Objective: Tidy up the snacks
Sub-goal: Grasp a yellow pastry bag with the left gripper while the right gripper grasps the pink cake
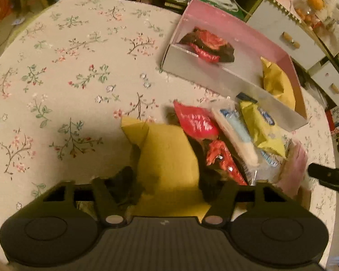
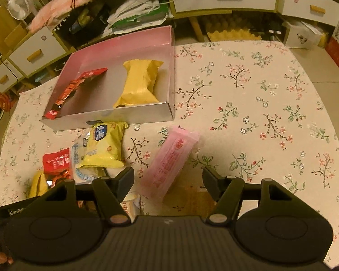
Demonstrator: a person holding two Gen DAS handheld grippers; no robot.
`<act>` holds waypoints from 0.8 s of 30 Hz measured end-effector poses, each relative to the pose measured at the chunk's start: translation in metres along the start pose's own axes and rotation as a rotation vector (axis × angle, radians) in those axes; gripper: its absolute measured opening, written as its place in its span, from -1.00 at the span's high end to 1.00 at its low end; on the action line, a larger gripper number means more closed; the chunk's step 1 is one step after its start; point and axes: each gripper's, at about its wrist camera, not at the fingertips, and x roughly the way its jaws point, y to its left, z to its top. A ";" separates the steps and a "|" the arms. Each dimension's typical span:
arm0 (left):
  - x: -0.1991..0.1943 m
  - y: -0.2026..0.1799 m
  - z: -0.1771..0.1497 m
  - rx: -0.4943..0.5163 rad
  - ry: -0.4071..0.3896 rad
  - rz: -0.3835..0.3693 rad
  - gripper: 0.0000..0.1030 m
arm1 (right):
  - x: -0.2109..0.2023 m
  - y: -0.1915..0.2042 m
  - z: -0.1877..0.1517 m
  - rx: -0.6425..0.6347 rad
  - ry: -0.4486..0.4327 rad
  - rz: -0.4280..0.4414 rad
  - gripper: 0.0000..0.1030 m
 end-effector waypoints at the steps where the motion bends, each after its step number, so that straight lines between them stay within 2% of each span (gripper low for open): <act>1: 0.000 0.001 0.001 -0.001 -0.005 0.003 -0.12 | 0.002 0.000 0.001 0.002 0.003 -0.001 -0.21; 9: -0.005 0.007 0.005 0.010 -0.019 0.010 -0.04 | 0.023 -0.003 -0.001 0.049 0.019 0.015 -0.12; 15: -0.014 0.010 0.008 0.010 -0.042 0.009 -0.03 | 0.037 0.007 -0.006 0.003 0.019 -0.006 -0.10; 18: -0.017 0.014 0.010 0.000 -0.052 -0.002 -0.02 | 0.040 0.010 -0.006 -0.014 0.022 -0.024 0.09; 19: -0.018 0.014 0.012 0.000 -0.055 -0.007 -0.02 | 0.039 0.011 -0.006 -0.030 0.023 -0.038 0.34; 20: -0.020 0.016 0.012 0.001 -0.056 -0.008 -0.02 | 0.038 0.012 -0.006 -0.036 0.027 -0.050 0.42; 24: -0.025 0.021 0.015 -0.005 -0.067 -0.016 0.00 | 0.032 0.006 -0.004 0.000 0.038 -0.044 0.44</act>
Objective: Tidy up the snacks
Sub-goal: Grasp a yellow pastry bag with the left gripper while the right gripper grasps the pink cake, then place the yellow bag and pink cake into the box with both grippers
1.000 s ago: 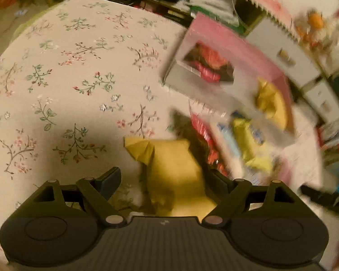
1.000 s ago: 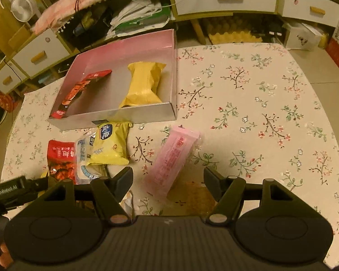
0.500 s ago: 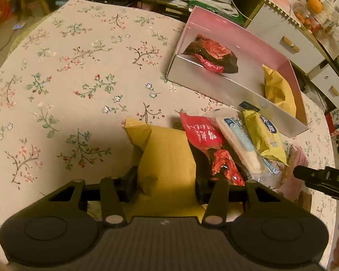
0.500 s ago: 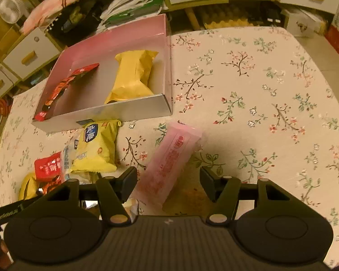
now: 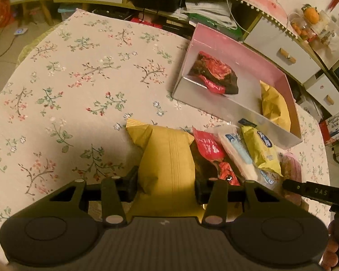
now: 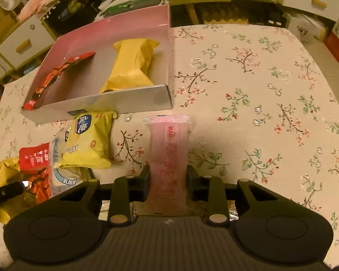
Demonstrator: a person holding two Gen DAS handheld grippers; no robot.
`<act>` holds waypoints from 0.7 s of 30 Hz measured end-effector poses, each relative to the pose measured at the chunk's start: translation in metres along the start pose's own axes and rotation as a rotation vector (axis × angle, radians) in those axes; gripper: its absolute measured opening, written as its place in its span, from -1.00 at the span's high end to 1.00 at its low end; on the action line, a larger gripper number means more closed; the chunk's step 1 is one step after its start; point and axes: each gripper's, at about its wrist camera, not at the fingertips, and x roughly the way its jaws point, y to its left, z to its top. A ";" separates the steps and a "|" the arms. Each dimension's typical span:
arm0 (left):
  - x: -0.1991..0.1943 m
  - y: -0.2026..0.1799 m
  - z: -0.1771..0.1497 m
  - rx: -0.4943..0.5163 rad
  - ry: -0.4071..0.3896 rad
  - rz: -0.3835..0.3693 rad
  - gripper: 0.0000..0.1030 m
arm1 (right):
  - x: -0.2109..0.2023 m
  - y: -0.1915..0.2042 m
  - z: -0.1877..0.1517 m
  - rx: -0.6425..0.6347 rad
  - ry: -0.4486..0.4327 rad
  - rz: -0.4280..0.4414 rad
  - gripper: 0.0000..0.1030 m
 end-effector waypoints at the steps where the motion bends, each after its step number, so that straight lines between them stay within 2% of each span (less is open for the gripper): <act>1: -0.002 0.001 0.001 -0.004 -0.006 -0.001 0.00 | -0.001 0.000 0.001 0.001 -0.005 0.002 0.45; 21: -0.027 -0.004 0.023 0.066 -0.118 -0.044 0.02 | -0.032 -0.023 0.017 0.083 -0.067 0.046 0.45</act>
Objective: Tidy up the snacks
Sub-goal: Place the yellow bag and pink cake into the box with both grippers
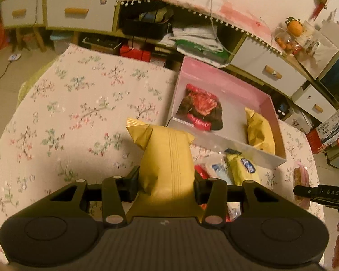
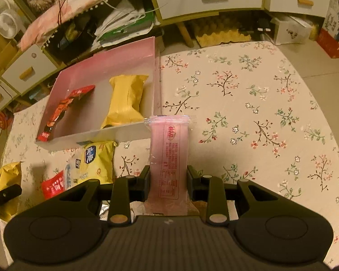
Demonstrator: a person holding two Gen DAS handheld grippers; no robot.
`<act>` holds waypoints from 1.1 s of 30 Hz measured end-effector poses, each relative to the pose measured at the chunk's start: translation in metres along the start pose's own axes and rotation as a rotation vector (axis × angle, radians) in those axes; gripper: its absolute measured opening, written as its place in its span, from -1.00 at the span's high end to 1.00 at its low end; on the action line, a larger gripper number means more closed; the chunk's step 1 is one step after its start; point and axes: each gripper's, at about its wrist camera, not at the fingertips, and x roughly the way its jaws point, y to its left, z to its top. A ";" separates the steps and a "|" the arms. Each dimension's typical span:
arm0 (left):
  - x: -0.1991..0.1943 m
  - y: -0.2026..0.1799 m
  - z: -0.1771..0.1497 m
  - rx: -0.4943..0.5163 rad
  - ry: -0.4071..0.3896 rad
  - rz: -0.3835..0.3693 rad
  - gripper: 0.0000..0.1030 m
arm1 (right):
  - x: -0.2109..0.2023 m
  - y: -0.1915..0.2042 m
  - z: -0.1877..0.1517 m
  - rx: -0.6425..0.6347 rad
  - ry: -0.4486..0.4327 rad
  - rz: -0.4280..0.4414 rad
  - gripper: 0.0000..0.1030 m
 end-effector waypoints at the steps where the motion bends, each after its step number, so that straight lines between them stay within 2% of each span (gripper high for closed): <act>1: 0.000 -0.001 0.002 0.008 -0.007 -0.005 0.02 | 0.000 0.000 0.001 0.002 -0.002 -0.002 0.45; 8: 0.010 -0.015 0.020 0.043 -0.041 -0.005 0.03 | -0.001 0.005 0.008 -0.012 -0.035 0.000 0.45; 12: 0.017 -0.032 0.031 0.096 -0.079 -0.063 0.03 | -0.002 0.014 0.015 -0.026 -0.078 0.021 0.45; 20: 0.043 -0.069 0.039 0.192 -0.080 -0.182 0.03 | 0.007 0.030 0.028 0.016 -0.111 0.175 0.45; 27: 0.062 -0.079 0.047 0.235 -0.082 -0.205 0.03 | 0.020 0.056 0.035 -0.044 -0.126 0.238 0.45; 33: 0.080 -0.077 0.051 0.211 -0.058 -0.179 0.03 | 0.033 0.063 0.044 -0.054 -0.139 0.254 0.45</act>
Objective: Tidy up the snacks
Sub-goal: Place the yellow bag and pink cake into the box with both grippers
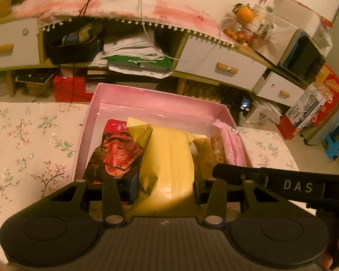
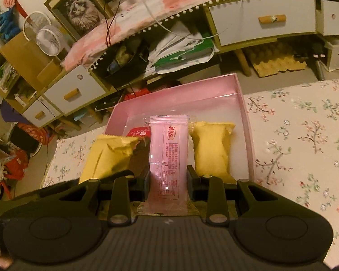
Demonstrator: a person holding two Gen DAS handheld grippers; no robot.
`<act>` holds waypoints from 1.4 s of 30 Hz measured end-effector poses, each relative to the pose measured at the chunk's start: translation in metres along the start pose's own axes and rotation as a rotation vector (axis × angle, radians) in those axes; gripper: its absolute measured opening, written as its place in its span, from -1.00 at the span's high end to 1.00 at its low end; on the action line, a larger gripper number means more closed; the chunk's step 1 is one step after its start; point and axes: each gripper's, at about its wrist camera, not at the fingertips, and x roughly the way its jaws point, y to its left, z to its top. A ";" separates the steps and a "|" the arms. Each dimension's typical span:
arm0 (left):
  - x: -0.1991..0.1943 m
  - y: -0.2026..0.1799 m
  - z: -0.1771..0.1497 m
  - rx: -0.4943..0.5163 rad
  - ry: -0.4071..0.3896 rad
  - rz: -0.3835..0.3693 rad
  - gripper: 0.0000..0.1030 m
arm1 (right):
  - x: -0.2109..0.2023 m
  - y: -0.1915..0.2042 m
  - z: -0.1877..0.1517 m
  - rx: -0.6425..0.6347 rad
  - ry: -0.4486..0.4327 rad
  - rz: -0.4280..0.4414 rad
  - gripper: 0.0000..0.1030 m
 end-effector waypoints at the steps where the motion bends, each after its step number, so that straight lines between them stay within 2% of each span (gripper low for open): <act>1: 0.002 0.001 0.001 -0.004 0.001 0.003 0.03 | 0.002 0.001 0.000 -0.005 -0.002 -0.003 0.45; 7: 0.011 0.009 0.005 -0.035 0.001 0.009 0.03 | 0.016 0.002 0.004 0.016 0.010 0.007 0.45; 13: 0.026 0.009 0.004 -0.013 0.020 0.052 0.03 | 0.028 -0.004 0.004 0.064 0.019 0.024 0.45; 16: 0.031 0.008 0.004 -0.002 0.031 0.071 0.01 | 0.029 -0.002 0.003 0.068 0.002 0.005 0.44; 19: 0.026 0.007 0.007 -0.013 0.016 0.084 -0.10 | 0.027 -0.002 0.004 0.084 -0.010 0.011 0.39; 21: 0.019 0.007 0.009 -0.011 -0.004 0.083 -0.41 | 0.021 -0.001 0.006 0.094 -0.026 0.018 0.37; 23: 0.009 0.009 0.011 -0.016 -0.029 0.093 -0.49 | 0.016 -0.002 0.010 0.099 -0.037 0.023 0.32; 29: -0.028 0.022 0.014 -0.077 -0.069 0.096 -0.49 | -0.009 0.002 0.017 0.062 -0.068 -0.006 0.32; 34: -0.058 0.019 0.006 -0.043 -0.039 0.137 -0.48 | -0.035 0.004 0.018 0.035 -0.048 -0.013 0.31; 37: -0.079 0.010 -0.007 -0.014 -0.022 0.151 -0.49 | -0.049 0.014 0.012 -0.022 0.004 -0.045 0.20; 40: -0.102 0.008 -0.023 -0.012 -0.005 0.141 -0.49 | -0.062 0.028 -0.003 -0.104 0.019 -0.083 0.06; 42: -0.114 0.008 -0.035 -0.021 0.017 0.131 -0.49 | -0.073 0.033 -0.012 -0.124 0.019 -0.101 0.06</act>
